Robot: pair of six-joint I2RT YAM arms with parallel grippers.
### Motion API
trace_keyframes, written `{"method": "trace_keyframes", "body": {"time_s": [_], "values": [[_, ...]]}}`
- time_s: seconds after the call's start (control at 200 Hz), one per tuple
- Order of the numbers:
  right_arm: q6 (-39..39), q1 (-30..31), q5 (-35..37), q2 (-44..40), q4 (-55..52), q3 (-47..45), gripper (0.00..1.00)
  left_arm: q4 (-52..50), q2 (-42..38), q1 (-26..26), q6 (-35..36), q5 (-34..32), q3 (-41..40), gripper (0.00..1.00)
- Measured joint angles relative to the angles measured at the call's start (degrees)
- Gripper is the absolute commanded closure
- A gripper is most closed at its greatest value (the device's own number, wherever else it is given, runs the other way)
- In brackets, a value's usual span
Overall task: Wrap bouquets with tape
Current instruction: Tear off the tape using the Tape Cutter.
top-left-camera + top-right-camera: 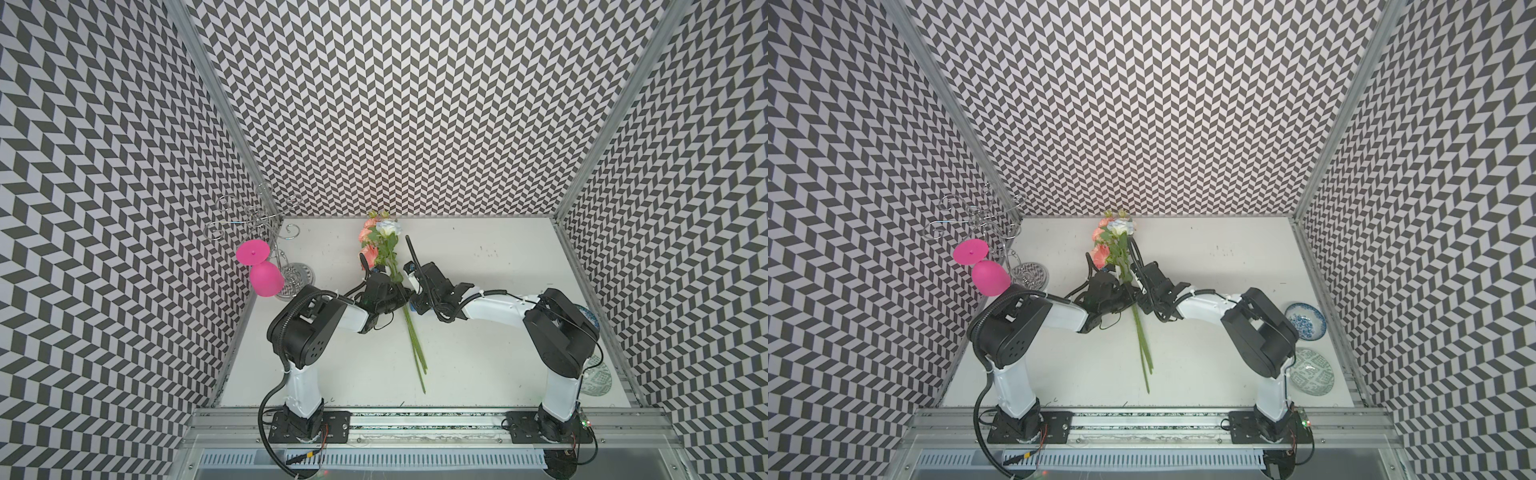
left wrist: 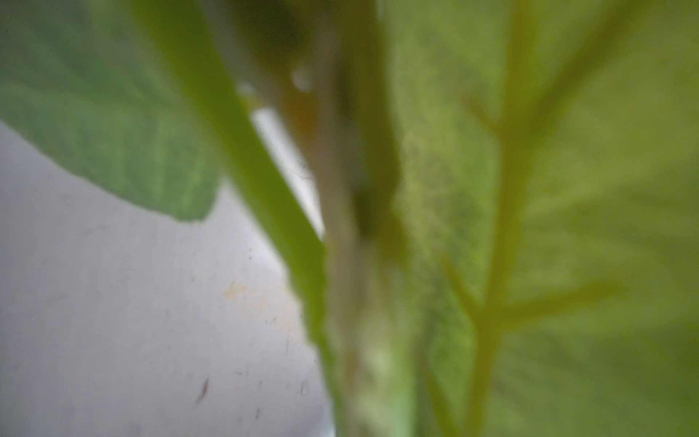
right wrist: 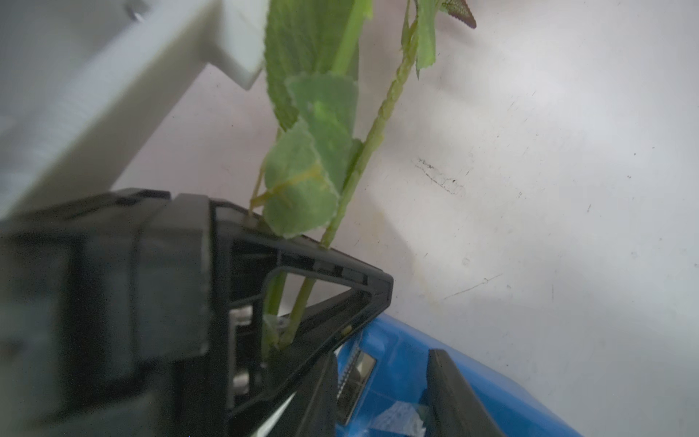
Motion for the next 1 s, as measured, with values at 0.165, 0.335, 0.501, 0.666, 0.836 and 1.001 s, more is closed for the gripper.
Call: {"method": "trace_keyframes", "body": {"time_s": [0.165,0.335,0.501,0.666,0.836,1.001], "values": [[-1.95,2.36,4.79,0.28,0.13,0.09,0.56,1.66,0.09,0.55,-1.07,0.94,-1.11,1.00],[-2.54,4.26,9.55,1.11,0.46,0.55,0.56,6.60,1.03,1.62,-3.30,2.95,-3.30,1.00],[-2.78,5.20,12.72,1.68,0.20,1.07,0.56,14.71,3.80,2.60,-6.62,5.62,-5.09,1.00],[-2.95,5.57,14.10,2.71,-2.29,3.30,0.56,16.81,3.89,3.34,-7.89,6.47,-6.34,1.00],[-2.91,6.23,14.53,3.08,-2.56,3.85,0.56,13.88,1.46,4.52,-7.65,7.39,-7.06,1.00],[-2.69,5.95,12.94,3.02,-2.34,3.91,0.56,11.65,0.90,4.74,-7.04,7.87,-6.54,1.00]]}}
